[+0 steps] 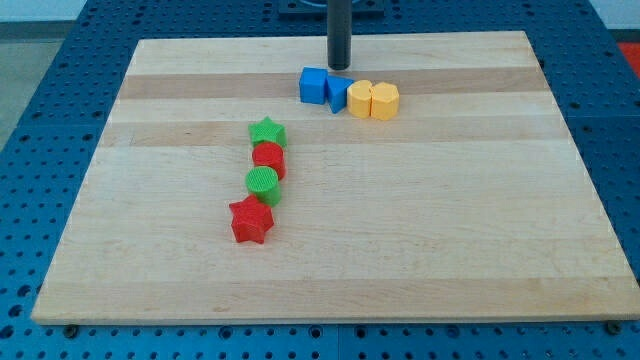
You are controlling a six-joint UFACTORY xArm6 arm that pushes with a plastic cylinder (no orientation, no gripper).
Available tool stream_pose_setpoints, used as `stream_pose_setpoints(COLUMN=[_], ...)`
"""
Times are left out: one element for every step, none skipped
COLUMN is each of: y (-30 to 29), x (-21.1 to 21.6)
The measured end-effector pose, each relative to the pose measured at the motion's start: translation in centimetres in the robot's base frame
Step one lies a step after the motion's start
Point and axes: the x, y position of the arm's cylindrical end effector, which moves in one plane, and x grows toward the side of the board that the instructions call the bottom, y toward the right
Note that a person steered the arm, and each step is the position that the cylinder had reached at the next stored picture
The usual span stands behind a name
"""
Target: Move the blue cube into the blue triangle
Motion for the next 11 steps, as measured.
stream_pose_setpoints(y=[-1.3, -3.0, -3.7, -3.7, -3.9, -4.0, -4.0, -4.0, -4.0, -3.4, -0.7], x=[0.0, 0.0, 0.3, 1.0, 2.1, 3.5, 4.9, 5.1, 5.1, 3.4, 2.5])
